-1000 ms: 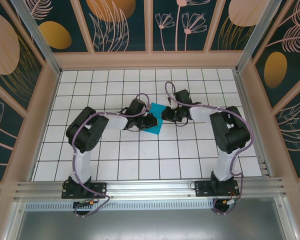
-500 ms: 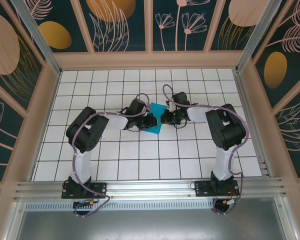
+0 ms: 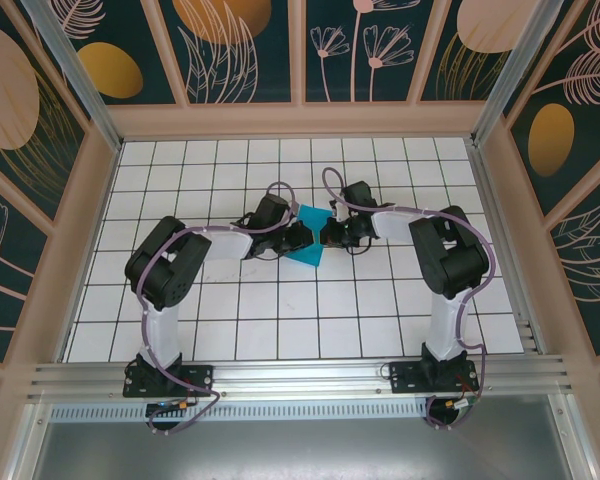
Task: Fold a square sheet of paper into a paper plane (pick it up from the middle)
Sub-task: Fold the triangle a second time at the center of the table.
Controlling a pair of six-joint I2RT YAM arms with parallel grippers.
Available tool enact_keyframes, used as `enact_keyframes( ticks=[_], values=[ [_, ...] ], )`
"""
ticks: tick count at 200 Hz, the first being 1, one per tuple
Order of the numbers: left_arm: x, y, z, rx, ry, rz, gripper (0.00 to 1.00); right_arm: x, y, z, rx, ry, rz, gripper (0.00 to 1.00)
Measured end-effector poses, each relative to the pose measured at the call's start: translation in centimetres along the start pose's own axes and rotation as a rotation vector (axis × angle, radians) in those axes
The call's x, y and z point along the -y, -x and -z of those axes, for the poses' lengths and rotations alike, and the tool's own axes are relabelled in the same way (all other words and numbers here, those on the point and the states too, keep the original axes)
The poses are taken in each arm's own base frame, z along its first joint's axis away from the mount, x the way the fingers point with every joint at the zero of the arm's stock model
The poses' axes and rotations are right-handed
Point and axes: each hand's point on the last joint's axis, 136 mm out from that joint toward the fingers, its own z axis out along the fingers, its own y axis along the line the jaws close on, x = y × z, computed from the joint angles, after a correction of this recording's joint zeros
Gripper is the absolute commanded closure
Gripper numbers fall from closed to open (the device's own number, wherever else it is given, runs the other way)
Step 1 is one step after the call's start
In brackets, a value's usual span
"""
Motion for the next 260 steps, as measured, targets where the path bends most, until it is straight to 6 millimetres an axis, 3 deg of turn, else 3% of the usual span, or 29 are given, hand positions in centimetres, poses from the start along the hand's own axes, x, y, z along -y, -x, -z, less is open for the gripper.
enact_keyframes(
  ticks=[51, 105, 142, 174, 207, 232, 260],
  values=[
    [-0.7, 1.2, -0.1, 0.035, 0.025, 0.013, 0.88, 0.0, 0.0, -0.1, -0.008, -0.005, 0.012, 0.94],
    [-2.7, 1.0, -0.9, 0.019, 0.114, 0.043, 0.9, -0.1, 0.0, -0.1, -0.011, -0.007, 0.025, 0.94],
    [-2.8, 1.1, -0.9, 0.021, 0.125, 0.045, 0.91, -0.6, 0.0, -0.1, -0.016, 0.021, 0.024, 0.91],
    [-2.8, 1.1, -0.9, 0.022, 0.125, 0.046, 0.92, -2.2, -0.1, 0.7, -0.007, 0.07, 0.028, 0.89],
    [-2.9, 1.1, -0.9, 0.022, 0.126, 0.046, 0.92, -4.4, -1.5, 2.3, 0.002, 0.104, 0.064, 0.89],
    [-2.9, 1.1, -0.9, 0.022, 0.126, 0.047, 0.92, -6.0, -2.6, 1.9, -0.02, 0.118, 0.099, 0.89],
    [-2.9, 1.1, -0.9, 0.023, 0.126, 0.05, 0.92, -6.4, -4.0, 1.4, -0.054, 0.11, 0.107, 0.91]
  ],
)
